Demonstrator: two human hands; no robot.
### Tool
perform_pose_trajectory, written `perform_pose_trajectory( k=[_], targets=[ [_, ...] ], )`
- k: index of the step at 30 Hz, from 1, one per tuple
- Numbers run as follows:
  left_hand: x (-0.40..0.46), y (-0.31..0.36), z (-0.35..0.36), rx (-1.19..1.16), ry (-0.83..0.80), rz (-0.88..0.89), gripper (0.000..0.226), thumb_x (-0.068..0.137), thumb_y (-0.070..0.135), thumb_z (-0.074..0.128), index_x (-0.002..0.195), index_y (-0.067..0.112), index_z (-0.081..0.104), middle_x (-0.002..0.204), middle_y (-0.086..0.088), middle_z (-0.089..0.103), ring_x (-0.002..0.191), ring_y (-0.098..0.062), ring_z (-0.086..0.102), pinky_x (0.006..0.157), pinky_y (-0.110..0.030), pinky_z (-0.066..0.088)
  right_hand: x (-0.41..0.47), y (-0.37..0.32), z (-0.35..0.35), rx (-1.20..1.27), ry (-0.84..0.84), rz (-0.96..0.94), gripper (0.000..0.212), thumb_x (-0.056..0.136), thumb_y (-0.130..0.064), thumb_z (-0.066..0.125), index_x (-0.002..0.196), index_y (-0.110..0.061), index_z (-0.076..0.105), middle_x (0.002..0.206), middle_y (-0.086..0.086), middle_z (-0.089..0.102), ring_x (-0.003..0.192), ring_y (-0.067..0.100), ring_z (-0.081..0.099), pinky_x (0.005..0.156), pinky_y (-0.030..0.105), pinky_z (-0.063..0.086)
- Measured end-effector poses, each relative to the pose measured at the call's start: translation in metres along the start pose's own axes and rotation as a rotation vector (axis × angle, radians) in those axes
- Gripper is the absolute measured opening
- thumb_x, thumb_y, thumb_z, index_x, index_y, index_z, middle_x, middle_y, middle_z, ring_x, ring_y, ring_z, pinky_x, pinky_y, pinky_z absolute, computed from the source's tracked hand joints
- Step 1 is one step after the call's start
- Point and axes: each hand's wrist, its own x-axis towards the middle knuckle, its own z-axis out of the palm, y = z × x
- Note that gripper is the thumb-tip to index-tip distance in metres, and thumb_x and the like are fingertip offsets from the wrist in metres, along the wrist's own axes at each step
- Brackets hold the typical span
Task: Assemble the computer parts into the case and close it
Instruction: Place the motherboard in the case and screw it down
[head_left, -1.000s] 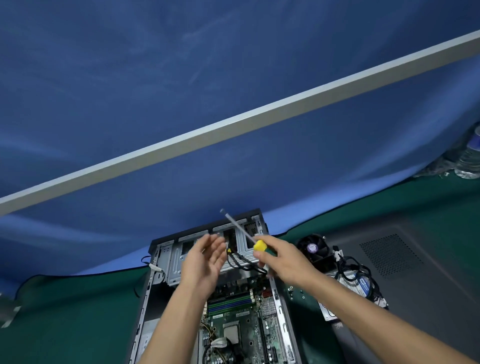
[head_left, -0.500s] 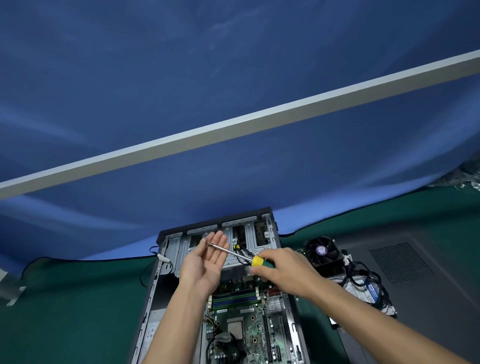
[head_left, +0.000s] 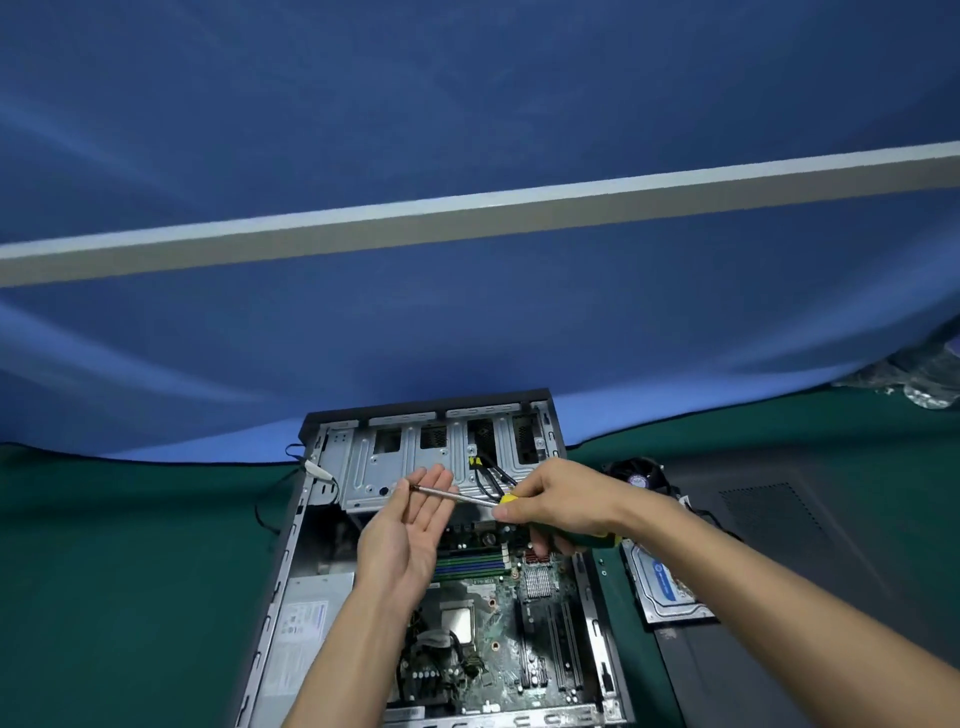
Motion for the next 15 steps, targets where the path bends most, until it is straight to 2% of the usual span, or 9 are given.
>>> perform_pose_trajectory(
  k=[4, 6, 8, 10, 12, 14, 15],
  targets=[
    [0.009, -0.008, -0.022, -0.068, 0.024, -0.075, 0.029, 0.103, 0.015, 0.035, 0.099, -0.003, 0.057, 0.088, -0.016, 0.071, 0.085, -0.025, 0.068, 0.086, -0.044, 0.047, 0.009, -0.012, 0.011, -0.041, -0.051, 0.142, 0.027, 0.092, -0.035, 0.062, 0.092, -0.008, 0.067, 0.066, 0.004, 0.068, 0.04, 0.012, 0.052, 0.043, 0.021, 0.044],
    [0.017, -0.008, -0.029, -0.109, 0.047, -0.095, 0.028, 0.103, 0.015, 0.036, 0.097, -0.003, 0.057, 0.084, -0.016, 0.071, 0.081, -0.023, 0.069, 0.09, -0.042, 0.047, 0.009, -0.016, 0.014, 0.05, -0.061, 0.185, 0.017, 0.091, -0.02, 0.062, 0.102, -0.008, 0.062, 0.077, 0.007, 0.068, 0.046, 0.013, 0.059, 0.043, 0.022, 0.046],
    [0.025, -0.01, -0.038, -0.17, 0.072, -0.122, 0.028, 0.103, 0.015, 0.036, 0.096, -0.003, 0.057, 0.081, -0.015, 0.071, 0.073, -0.022, 0.071, 0.095, -0.038, 0.047, 0.008, -0.016, 0.015, 0.217, -0.028, 0.171, 0.028, 0.086, -0.002, 0.06, 0.112, -0.011, 0.055, 0.094, 0.014, 0.067, 0.059, 0.018, 0.067, 0.049, 0.025, 0.052],
    [0.03, -0.013, -0.048, -0.187, 0.073, -0.135, 0.029, 0.103, 0.015, 0.035, 0.096, -0.003, 0.057, 0.077, -0.015, 0.072, 0.069, -0.02, 0.072, 0.088, -0.032, 0.053, 0.003, -0.012, 0.019, 0.386, 0.108, 0.071, 0.036, 0.082, 0.011, 0.058, 0.11, -0.01, 0.054, 0.106, 0.017, 0.062, 0.068, 0.024, 0.07, 0.058, 0.026, 0.056],
    [0.03, -0.022, -0.049, -0.171, 0.055, -0.149, 0.029, 0.103, 0.015, 0.035, 0.097, -0.003, 0.057, 0.079, -0.015, 0.072, 0.074, -0.019, 0.071, 0.08, -0.032, 0.057, -0.002, -0.004, 0.026, 0.467, 0.349, -0.039, 0.03, 0.08, 0.015, 0.061, 0.099, -0.008, 0.056, 0.106, 0.014, 0.06, 0.066, 0.029, 0.071, 0.06, 0.029, 0.058],
    [0.03, -0.036, -0.046, -0.219, 0.059, -0.208, 0.028, 0.103, 0.015, 0.034, 0.099, -0.003, 0.055, 0.088, -0.017, 0.069, 0.083, -0.022, 0.068, 0.083, -0.038, 0.052, -0.007, 0.005, 0.036, 0.382, 0.546, -0.056, 0.022, 0.08, 0.007, 0.069, 0.087, -0.01, 0.057, 0.093, 0.008, 0.065, 0.058, 0.03, 0.069, 0.052, 0.031, 0.056],
    [0.03, -0.042, -0.043, -0.272, 0.063, -0.247, 0.028, 0.103, 0.015, 0.034, 0.1, -0.004, 0.054, 0.092, -0.018, 0.067, 0.086, -0.024, 0.066, 0.084, -0.04, 0.049, -0.009, 0.01, 0.04, 0.308, 0.612, -0.042, 0.02, 0.08, 0.0, 0.072, 0.081, -0.011, 0.057, 0.081, 0.003, 0.068, 0.051, 0.028, 0.067, 0.046, 0.03, 0.053]
  ],
)
